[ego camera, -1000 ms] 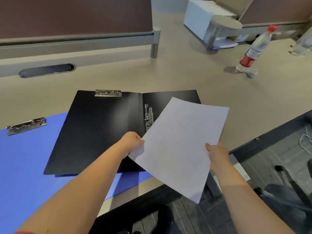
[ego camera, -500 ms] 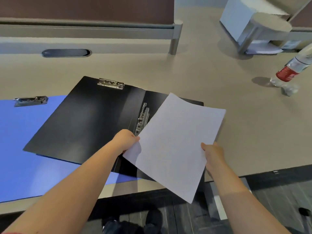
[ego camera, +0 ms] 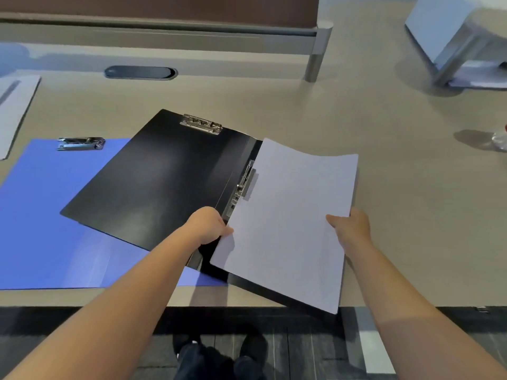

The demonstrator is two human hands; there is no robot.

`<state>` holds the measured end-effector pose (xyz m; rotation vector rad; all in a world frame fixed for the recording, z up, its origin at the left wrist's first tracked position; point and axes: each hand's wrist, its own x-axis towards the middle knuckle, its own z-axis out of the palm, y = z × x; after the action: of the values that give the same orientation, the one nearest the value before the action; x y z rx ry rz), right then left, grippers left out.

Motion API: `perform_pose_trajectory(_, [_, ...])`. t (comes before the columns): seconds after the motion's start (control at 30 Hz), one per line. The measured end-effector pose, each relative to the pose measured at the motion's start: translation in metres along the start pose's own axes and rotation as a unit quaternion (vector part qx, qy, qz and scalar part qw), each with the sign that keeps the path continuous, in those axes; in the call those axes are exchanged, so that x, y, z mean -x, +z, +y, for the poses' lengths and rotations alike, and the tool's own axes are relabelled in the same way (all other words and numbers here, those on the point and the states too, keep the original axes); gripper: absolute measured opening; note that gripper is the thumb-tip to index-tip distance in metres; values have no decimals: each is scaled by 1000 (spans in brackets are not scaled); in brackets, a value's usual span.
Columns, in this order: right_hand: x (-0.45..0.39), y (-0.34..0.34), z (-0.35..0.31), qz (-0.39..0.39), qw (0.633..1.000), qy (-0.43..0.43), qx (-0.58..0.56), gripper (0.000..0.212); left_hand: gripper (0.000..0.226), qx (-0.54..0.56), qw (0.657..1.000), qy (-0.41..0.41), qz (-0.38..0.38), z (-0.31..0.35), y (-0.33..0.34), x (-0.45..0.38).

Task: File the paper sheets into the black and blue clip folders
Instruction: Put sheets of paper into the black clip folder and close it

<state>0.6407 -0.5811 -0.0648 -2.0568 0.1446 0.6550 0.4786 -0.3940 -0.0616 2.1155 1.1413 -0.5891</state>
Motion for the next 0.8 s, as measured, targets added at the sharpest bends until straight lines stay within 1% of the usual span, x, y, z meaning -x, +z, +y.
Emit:
perform_pose_trajectory(0.1, [-1,0,1,-12,1000,2,26,41,26,-7,1000,1,-2,-1,-3,1])
perform_pose_trajectory(0.2, [-1,0,4,-13,998,9,53,44,23,-39,999,0,-4,-1,-4,1])
perform_pose_trajectory(0.4, [-2,3,2,-3,992,17,124,53,31,-109,994,-5,-11,2,-3,-1])
perform_pose_trajectory(0.47, [0,7,0,19,988,6,155,64,34,-128,992,-2,-8,3,-2,0])
perform_pose_trajectory(0.5, [1,9,0,37,983,-12,180,73,35,-134,991,1,-7,4,-2,0])
perform_pose_trajectory(0.57, [5,12,-4,65,959,-62,268,89,31,-147,989,10,-7,5,-2,-1])
perform_pose_trajectory(0.6, [8,13,-7,65,944,-87,313,89,31,-154,988,13,-9,5,-3,-2])
perform_pose_trajectory(0.63, [10,14,-10,51,927,-116,353,83,34,-159,987,14,-12,6,-3,-2])
perform_pose_trajectory(0.7, [11,18,-15,-9,892,-181,415,64,42,-169,985,14,-15,5,-4,-5])
perform_pose_trajectory(0.73, [11,21,-17,-41,878,-204,431,59,43,-172,985,16,-17,5,-5,-8])
perform_pose_trajectory(0.8, [16,27,-21,-78,866,-211,447,50,44,-175,984,16,-24,5,-5,-9])
